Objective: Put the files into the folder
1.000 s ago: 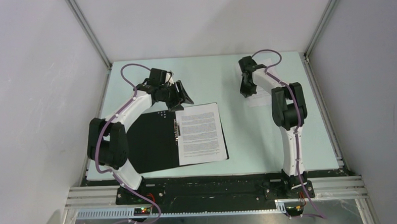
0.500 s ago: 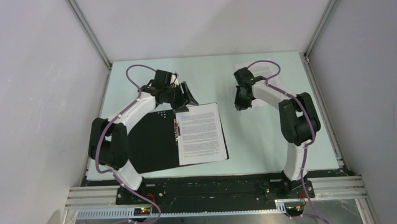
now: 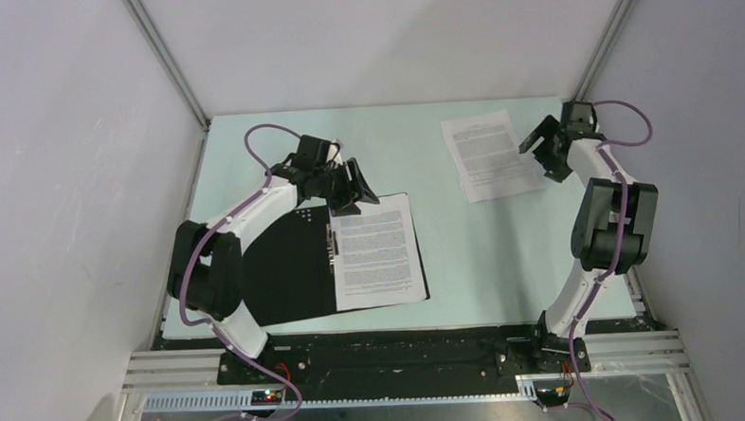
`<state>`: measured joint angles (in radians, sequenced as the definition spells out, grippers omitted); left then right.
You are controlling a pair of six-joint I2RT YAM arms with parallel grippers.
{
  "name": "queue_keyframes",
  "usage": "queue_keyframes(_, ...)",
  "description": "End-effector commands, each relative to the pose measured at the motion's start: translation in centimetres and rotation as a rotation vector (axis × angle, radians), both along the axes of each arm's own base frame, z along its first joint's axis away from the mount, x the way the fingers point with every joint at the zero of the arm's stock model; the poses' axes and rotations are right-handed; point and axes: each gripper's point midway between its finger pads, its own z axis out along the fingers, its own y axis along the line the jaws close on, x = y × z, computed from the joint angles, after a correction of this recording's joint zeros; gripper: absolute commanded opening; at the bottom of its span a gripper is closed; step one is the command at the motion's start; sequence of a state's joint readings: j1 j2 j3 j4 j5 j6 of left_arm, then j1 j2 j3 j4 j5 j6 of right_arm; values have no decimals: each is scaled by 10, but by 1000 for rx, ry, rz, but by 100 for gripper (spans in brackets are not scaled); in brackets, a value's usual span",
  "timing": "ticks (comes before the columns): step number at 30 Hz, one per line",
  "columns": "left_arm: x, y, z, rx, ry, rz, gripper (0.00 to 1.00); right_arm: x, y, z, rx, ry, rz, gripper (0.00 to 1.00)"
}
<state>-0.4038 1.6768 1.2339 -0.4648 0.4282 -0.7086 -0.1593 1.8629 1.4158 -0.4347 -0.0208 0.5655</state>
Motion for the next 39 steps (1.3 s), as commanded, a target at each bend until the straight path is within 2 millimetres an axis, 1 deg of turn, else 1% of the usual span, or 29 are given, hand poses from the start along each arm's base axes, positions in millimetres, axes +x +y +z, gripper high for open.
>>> queue_keyframes(1, -3, -8, 19, -47, -44, -27, 65, 20, -23, 4, 58, -91, -23, 92)
queue_keyframes(2, -4, -9, 18, -48, -41, -32, 65, 27, -26, 9, 72, -124, -13, 92)
queue_keyframes(4, -6, -10, 17, -50, -38, -39, 65, 36, -40, 1, 100, -123, -23, 92)
queue_keyframes(5, -6, -10, 17, -51, -39, -41, 65, 39, -41, -1, 115, -120, -21, 92)
queue_keyframes(6, -6, -10, 17, -52, -37, -42, 65, 47, -42, -5, 148, -121, -11, 92)
queue_keyframes(7, -5, -10, 18, -54, -38, -42, 65, 55, -43, 0, 158, -132, -6, 92)
queue_keyframes(8, -5, -11, 19, -59, -37, -45, 65, 57, -43, -14, 186, -107, -5, 92)
queue_keyframes(9, -5, -12, 20, -61, -39, -46, 65, 63, -42, -11, 197, -116, 4, 92)
queue_keyframes(10, -5, -12, 21, -63, -40, -46, 65, 64, -43, -24, 207, -94, 4, 92)
queue_keyframes(11, -4, -12, 21, -64, -40, -46, 65, 69, -44, -22, 209, -95, 7, 93)
queue_keyframes(12, -4, -12, 23, -67, -41, -47, 65, 70, -44, -33, 216, -73, 11, 93)
queue_keyframes(13, -5, -13, 23, -68, -40, -48, 65, 74, -42, -31, 225, -73, 22, 93)
queue_keyframes(14, -4, -13, 24, -69, -42, -49, 65, 74, -41, -42, 230, -50, 32, 93)
queue_keyframes(15, -4, -14, 23, -70, -42, -50, 65, 77, -40, -40, 234, -44, 40, 93)
queue_keyframes(16, -4, -14, 24, -71, -43, -49, 65, 77, -38, -50, 236, -22, 54, 93)
queue_keyframes(17, -4, -14, 24, -72, -40, -50, 65, 79, -35, -46, 240, -18, 71, 93)
queue_keyframes(18, -3, -14, 24, -74, -41, -50, 65, 76, -32, -57, 243, 18, 89, 93)
queue_keyframes(19, -3, -15, 24, -76, -39, -52, 65, 79, -30, -59, 237, 20, 117, 93)
queue_keyframes(20, -3, -15, 25, -77, -40, -52, 65, 76, -27, -63, 244, 42, 131, 94)
queue_keyframes(22, -2, -16, 26, -81, -40, -52, 65, 77, -20, -66, 254, 59, 175, 94)
queue_keyframes(23, -1, -17, 26, -83, -39, -54, 65, 76, -14, -73, 263, 75, 202, 93)
queue_keyframes(24, -1, -17, 27, -86, -41, -55, 65, 75, -11, -73, 268, 86, 216, 93)
queue_keyframes(25, -1, -18, 28, -88, -39, -57, 65, 73, -4, -79, 272, 101, 241, 93)
queue_keyframes(26, 0, -18, 28, -90, -40, -58, 65, 72, -1, -80, 275, 113, 252, 94)
queue_keyframes(27, 0, -19, 29, -91, -42, -60, 65, 70, 7, -85, 274, 125, 281, 94)
queue_keyframes(30, 1, -19, 31, -94, -47, -60, 65, 66, 22, -87, 275, 150, 333, 94)
queue_keyframes(33, 1, -20, 32, -97, -48, -61, 65, 62, 41, -93, 294, 176, 396, 94)
queue_keyframes(36, 1, -20, 33, -98, -48, -62, 65, 56, 61, -94, 302, 207, 454, 94)
queue_keyframes(39, 2, -20, 32, -98, -43, -55, 65, 50, 74, -95, 270, 234, 501, 94)
